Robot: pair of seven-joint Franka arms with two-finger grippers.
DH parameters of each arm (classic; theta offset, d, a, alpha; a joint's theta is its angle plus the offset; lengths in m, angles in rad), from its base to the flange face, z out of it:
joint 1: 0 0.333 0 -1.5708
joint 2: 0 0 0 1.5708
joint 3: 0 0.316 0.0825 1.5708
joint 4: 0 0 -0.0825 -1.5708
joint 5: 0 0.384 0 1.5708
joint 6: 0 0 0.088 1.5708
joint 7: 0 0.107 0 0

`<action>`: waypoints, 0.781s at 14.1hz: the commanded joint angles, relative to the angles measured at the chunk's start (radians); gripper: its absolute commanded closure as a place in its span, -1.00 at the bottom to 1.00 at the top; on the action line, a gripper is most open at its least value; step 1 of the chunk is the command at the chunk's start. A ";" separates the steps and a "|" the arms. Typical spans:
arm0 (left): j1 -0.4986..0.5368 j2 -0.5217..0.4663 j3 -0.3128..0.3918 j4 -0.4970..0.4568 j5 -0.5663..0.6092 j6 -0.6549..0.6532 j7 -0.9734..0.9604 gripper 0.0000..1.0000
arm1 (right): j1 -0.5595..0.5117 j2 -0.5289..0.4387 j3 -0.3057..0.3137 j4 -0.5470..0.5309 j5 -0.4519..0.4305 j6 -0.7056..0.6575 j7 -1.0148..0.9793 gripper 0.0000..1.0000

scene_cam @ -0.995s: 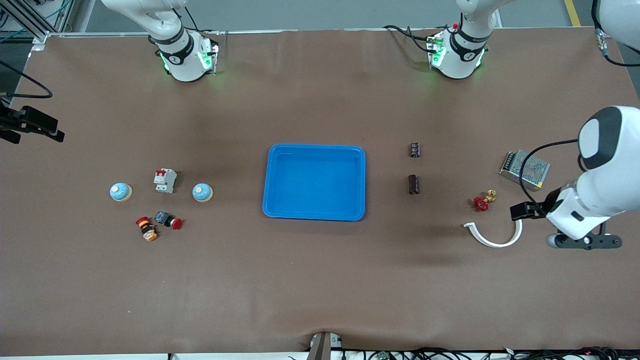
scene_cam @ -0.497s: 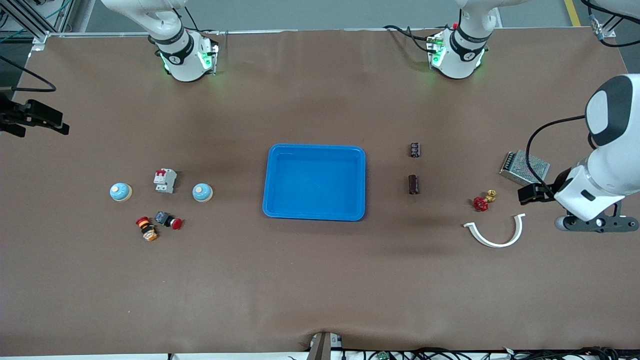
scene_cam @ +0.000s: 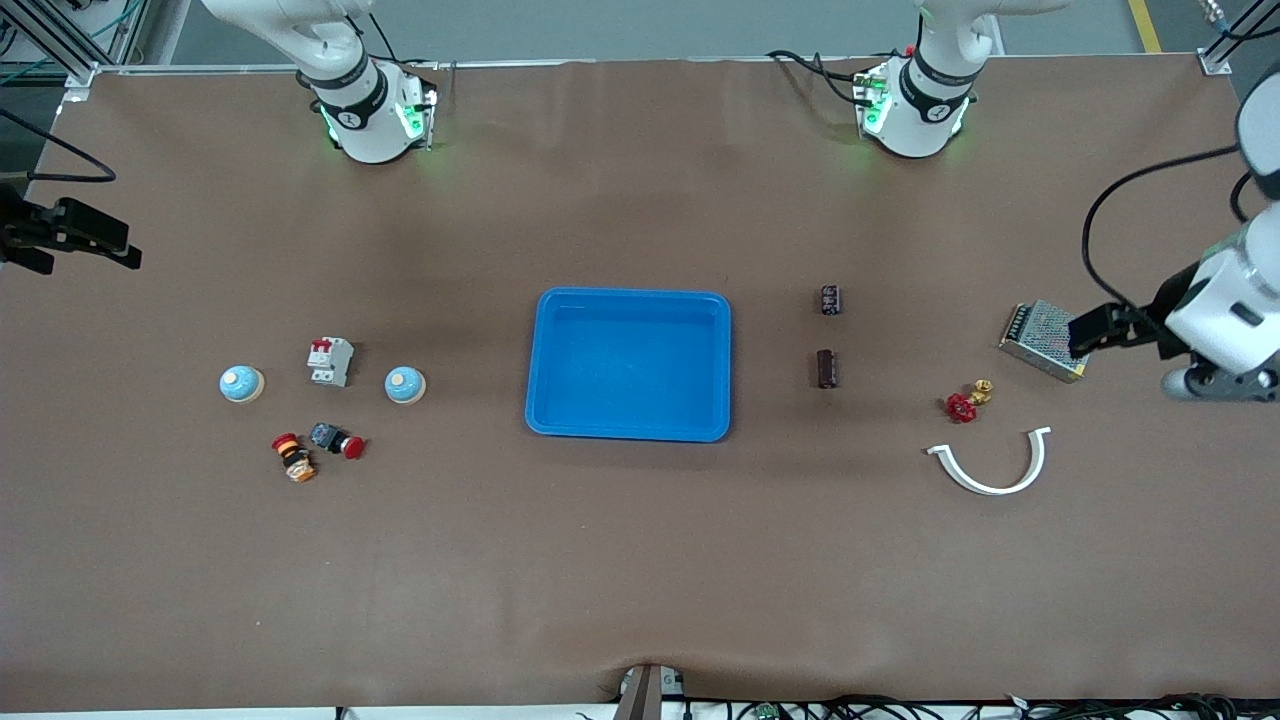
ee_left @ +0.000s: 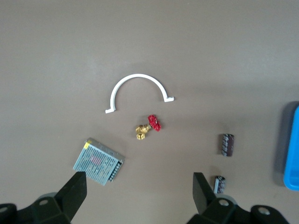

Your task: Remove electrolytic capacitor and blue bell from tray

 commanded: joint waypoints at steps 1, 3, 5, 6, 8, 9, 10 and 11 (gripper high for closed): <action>-0.028 -0.075 0.018 -0.024 -0.030 -0.043 0.025 -1.00 | -0.008 0.006 -0.001 0.020 -0.001 -0.013 0.007 -1.00; -0.027 -0.110 0.018 -0.053 -0.030 -0.047 0.030 -1.00 | -0.006 0.012 -0.002 0.018 -0.009 -0.004 0.006 -1.00; -0.022 -0.124 0.018 -0.059 -0.030 -0.047 0.053 -1.00 | -0.013 0.021 -0.002 0.020 -0.008 0.008 0.007 -1.00; -0.020 -0.126 0.018 -0.060 -0.030 -0.045 0.054 -1.00 | -0.013 0.022 -0.004 0.020 -0.006 0.023 0.007 -1.00; -0.016 -0.118 0.018 -0.051 -0.032 -0.041 0.054 -1.00 | -0.013 0.024 -0.004 0.018 -0.008 0.054 0.007 -1.00; -0.007 -0.117 0.020 -0.048 -0.032 -0.039 0.054 -1.00 | -0.014 0.032 -0.004 0.020 -0.009 0.054 0.006 -1.00; -0.007 -0.117 0.018 -0.048 -0.032 -0.039 0.060 -1.00 | -0.014 0.033 -0.005 0.020 -0.009 0.056 0.006 -1.00; -0.005 -0.117 0.020 -0.048 -0.034 -0.039 0.066 -1.00 | -0.014 0.033 -0.005 0.020 -0.011 0.059 0.004 -1.00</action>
